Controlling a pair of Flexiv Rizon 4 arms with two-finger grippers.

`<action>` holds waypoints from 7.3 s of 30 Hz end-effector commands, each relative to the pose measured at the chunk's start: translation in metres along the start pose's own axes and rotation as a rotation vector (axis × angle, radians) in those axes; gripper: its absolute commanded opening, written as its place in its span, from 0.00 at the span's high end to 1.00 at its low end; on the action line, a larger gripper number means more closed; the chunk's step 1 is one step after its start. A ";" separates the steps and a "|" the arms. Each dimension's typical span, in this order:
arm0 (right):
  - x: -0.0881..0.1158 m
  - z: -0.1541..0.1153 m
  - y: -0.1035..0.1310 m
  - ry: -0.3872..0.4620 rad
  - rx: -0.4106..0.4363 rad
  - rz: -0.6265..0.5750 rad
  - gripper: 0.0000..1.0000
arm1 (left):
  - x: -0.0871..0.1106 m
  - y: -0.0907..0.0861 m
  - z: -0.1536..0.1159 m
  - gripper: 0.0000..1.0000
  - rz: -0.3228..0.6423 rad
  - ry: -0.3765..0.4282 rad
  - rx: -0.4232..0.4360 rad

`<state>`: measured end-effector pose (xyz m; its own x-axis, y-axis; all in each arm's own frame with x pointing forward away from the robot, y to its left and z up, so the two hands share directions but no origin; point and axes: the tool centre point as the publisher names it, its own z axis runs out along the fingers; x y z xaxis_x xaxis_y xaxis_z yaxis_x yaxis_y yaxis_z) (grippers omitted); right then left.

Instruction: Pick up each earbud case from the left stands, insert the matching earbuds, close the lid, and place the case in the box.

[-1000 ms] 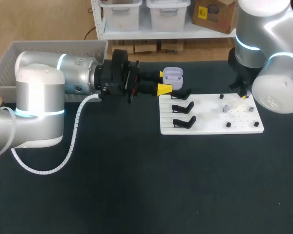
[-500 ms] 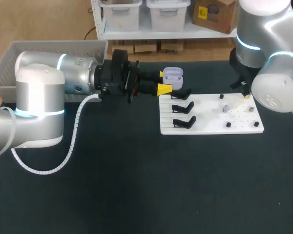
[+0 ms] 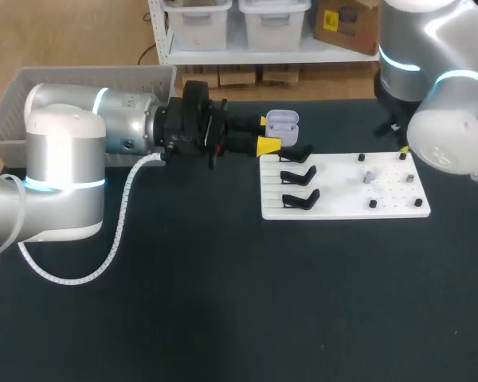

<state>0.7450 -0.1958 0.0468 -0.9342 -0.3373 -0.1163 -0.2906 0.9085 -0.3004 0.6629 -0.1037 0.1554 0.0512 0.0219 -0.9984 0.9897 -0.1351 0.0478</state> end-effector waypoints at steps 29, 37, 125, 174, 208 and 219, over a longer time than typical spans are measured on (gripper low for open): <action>0.042 -0.106 0.021 0.058 -0.107 0.081 1.00 | 0.001 0.000 0.000 1.00 0.002 -0.002 -0.002; 0.049 -0.141 0.055 0.029 -0.102 0.118 1.00 | 0.002 -0.001 0.002 1.00 0.009 -0.008 0.010; 0.039 -0.211 0.167 0.224 -0.051 0.900 1.00 | 0.018 -0.017 0.057 1.00 0.028 -0.034 -0.016; 0.016 -0.191 0.166 0.305 -0.026 1.059 1.00 | 0.018 -0.017 0.057 1.00 0.028 -0.034 -0.016; 0.062 -0.222 0.143 0.231 -0.284 1.006 0.00 | 0.018 -0.019 0.052 1.00 0.025 -0.034 -0.022; 0.078 -0.191 0.111 0.151 -0.272 0.907 0.24 | 0.019 -0.024 0.037 1.00 0.031 -0.023 -0.045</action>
<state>0.6067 -0.0603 0.1917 -0.8389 0.5410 -0.0600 0.5441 0.8364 -0.0664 0.6409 -0.1394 0.1324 0.0761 -0.0065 -0.9971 0.9914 -0.1060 0.0763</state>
